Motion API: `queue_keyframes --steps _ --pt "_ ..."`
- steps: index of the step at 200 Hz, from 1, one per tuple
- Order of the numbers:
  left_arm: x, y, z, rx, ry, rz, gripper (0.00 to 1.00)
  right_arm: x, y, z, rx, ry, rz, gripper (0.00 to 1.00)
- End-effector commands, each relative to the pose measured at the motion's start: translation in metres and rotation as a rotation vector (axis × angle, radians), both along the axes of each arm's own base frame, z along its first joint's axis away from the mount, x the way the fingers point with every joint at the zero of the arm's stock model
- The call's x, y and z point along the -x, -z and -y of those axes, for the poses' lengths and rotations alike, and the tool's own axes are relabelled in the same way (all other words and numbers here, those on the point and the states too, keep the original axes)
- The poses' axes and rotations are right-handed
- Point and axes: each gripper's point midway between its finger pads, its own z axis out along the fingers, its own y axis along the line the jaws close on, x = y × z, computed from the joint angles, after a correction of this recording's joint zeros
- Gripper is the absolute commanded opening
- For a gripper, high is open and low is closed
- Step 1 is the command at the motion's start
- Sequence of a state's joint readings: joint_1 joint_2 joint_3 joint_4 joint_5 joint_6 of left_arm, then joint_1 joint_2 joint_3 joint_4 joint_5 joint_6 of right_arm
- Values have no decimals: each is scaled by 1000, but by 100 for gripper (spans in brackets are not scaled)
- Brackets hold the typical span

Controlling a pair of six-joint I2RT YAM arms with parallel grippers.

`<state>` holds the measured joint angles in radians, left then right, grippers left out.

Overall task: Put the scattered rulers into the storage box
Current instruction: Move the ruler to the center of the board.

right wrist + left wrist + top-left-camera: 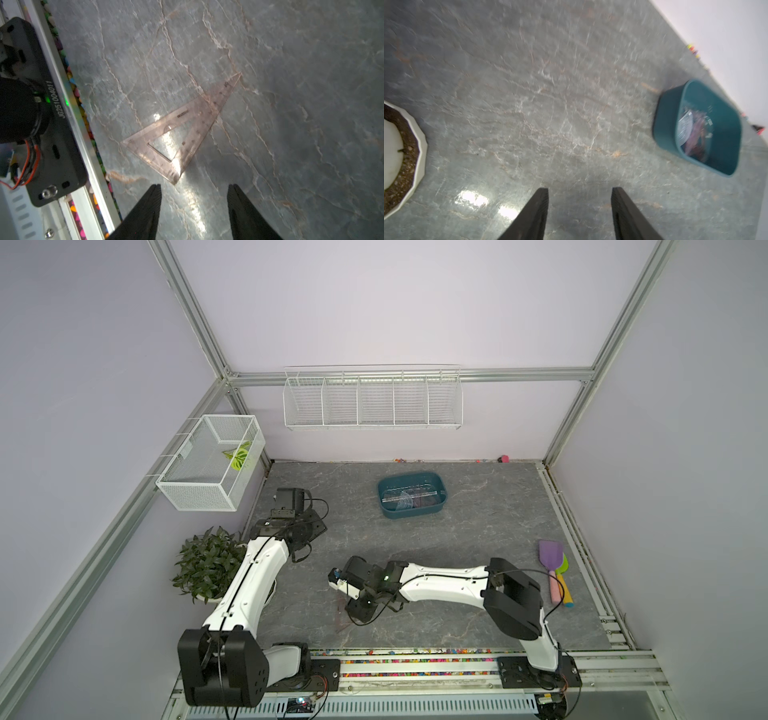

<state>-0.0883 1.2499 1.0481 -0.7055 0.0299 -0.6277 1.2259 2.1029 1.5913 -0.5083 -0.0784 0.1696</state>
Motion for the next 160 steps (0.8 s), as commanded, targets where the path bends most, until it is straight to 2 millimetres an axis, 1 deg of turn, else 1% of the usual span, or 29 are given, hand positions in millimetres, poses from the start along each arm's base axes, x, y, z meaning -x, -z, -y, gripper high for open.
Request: queue_keyframes --steps 1,30,44,91,127,142,160 --pt "-3 -11 -3 10 -13 39 55 0 5 4 78 -16 19 57" --pt "-3 -19 -8 13 -12 52 56 -1 11 -5 108 -34 8 57" --pt "-3 -22 -11 19 -14 60 56 1 17 -9 126 -46 0 56" --pt "-3 -25 -24 32 -33 71 56 5 28 -15 185 -81 24 54" --pt "-6 -25 -27 44 -33 72 56 7 39 -15 240 -109 65 52" --pt "-6 -25 -27 46 -34 70 56 4 42 -11 269 -101 79 50" --pt "-6 -23 -27 49 -28 68 56 -2 44 -5 290 -78 112 43"
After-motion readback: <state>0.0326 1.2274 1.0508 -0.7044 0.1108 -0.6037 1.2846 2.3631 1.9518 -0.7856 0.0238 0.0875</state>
